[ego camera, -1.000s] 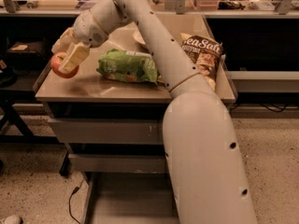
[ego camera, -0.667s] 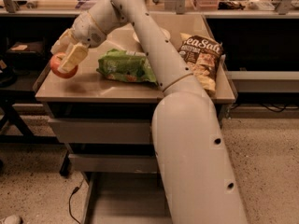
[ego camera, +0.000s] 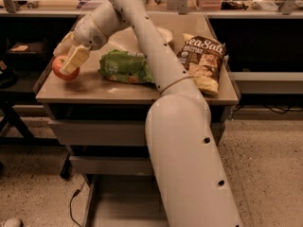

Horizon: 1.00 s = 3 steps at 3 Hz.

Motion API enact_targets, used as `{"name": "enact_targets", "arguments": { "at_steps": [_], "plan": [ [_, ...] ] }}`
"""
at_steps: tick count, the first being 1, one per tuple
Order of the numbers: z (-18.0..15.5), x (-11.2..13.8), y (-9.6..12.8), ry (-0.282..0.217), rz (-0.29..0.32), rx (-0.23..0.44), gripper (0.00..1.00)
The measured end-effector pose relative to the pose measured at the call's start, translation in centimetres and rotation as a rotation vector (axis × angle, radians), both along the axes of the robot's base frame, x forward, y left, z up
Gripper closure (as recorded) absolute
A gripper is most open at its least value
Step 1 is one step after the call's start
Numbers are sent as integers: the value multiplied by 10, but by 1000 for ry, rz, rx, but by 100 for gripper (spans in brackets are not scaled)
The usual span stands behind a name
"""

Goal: Pick apple from bottom drawer and place on counter

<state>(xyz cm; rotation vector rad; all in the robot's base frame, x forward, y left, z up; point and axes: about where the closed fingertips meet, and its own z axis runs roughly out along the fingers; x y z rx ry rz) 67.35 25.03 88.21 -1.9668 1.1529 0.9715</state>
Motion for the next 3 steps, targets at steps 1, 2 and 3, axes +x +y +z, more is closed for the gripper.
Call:
{"name": "enact_targets", "arguments": {
  "at_steps": [1,2,3],
  "plan": [
    [-4,3,1,11,-3,-1,100],
    [-8,5,1,21,-5,-7,100],
    [-13,6,2,31,-7,-13,100]
  ]
}}
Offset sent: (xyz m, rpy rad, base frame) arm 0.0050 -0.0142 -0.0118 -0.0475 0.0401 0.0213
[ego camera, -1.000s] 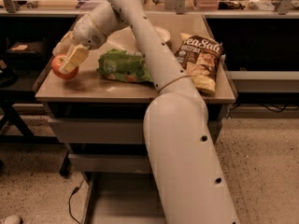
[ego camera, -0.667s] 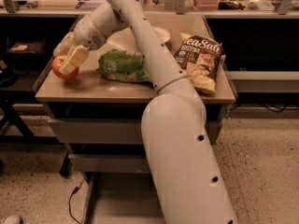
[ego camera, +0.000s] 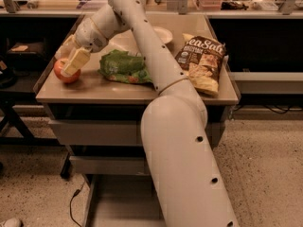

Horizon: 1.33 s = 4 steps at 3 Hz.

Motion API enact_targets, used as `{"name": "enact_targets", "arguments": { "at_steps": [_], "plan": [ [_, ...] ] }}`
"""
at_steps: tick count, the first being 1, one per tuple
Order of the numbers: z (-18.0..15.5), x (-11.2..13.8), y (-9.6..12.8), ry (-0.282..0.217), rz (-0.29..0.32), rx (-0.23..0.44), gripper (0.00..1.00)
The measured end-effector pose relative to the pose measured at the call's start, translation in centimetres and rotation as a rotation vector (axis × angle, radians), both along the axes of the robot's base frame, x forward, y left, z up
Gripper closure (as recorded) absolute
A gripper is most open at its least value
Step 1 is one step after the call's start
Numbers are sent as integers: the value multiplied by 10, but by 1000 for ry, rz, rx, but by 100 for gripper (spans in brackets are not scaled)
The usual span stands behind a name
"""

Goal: Pick apple from bottom drawer and place on counter

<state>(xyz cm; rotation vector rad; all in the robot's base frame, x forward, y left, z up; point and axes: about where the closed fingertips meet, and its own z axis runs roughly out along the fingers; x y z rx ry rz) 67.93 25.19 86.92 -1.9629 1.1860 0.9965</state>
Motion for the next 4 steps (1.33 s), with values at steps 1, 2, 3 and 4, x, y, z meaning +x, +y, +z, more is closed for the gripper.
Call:
{"name": "enact_targets", "arguments": {
  "at_steps": [1,2,3,4],
  "plan": [
    [0,0,0,0,0,0,82],
    [0,0,0,0,0,0,59],
    [0,0,0,0,0,0,36],
    [0,0,0,0,0,0,12]
  ]
}}
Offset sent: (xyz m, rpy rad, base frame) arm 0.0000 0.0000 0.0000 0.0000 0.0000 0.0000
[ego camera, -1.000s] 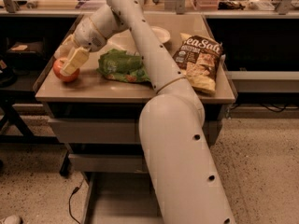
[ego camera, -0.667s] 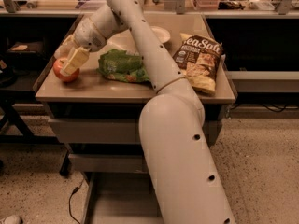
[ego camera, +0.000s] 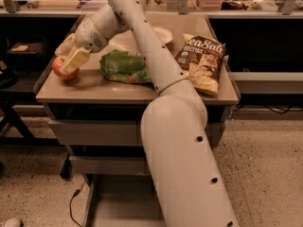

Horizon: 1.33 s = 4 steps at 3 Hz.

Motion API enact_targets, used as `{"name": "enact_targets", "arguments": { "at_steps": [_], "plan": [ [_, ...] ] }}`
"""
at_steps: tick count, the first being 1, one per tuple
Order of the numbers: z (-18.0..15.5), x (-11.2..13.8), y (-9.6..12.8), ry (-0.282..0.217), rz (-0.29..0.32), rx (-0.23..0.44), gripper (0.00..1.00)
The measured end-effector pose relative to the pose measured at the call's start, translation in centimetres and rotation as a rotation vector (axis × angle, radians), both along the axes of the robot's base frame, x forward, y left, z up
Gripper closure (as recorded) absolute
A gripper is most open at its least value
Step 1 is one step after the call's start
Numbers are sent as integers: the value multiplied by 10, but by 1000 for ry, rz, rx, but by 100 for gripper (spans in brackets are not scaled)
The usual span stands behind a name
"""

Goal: Pick apple from bottom drawer and place on counter

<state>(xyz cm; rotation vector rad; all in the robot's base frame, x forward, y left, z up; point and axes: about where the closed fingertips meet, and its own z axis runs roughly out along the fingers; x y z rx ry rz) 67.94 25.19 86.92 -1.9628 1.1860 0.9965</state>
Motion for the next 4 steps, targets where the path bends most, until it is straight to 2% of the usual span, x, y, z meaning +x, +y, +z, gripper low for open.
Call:
{"name": "enact_targets", "arguments": {
  "at_steps": [1,2,3,4],
  "plan": [
    [0,0,0,0,0,0,0],
    [0,0,0,0,0,0,0],
    [20,-3,4,-7,-10,13,0],
    [65,-10,-8,-46,-36,17,0]
  ]
}}
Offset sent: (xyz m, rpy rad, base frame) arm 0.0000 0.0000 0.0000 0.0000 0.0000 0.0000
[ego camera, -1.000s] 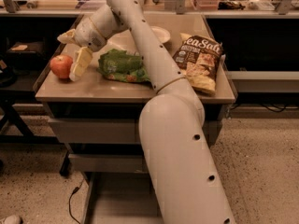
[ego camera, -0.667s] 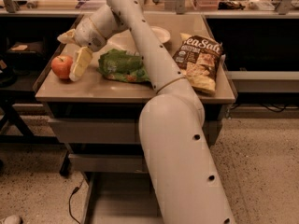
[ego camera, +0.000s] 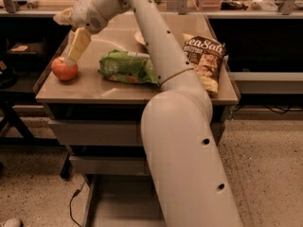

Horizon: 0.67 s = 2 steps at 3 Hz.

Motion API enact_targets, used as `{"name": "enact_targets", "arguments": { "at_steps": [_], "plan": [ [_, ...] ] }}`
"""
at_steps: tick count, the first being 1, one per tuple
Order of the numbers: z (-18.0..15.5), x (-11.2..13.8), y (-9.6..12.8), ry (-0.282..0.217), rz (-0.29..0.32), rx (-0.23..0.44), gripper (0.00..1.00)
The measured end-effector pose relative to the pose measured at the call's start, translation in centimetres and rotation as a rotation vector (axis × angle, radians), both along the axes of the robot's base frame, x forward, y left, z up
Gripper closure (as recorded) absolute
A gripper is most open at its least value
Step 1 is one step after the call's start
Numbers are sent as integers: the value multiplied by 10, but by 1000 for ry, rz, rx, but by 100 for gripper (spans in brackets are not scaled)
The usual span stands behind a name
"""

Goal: Pick apple from bottom drawer and place on counter

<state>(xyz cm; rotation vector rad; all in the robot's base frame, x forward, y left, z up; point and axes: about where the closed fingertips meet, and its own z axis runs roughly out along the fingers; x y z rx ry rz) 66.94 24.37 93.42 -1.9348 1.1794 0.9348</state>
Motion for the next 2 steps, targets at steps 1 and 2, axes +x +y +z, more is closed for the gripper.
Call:
{"name": "enact_targets", "arguments": {
  "at_steps": [1,2],
  "plan": [
    [57,-10,-21,-54,-59,-29,0],
    [107,-15,-50,-102,-164,-64,0]
  ]
}}
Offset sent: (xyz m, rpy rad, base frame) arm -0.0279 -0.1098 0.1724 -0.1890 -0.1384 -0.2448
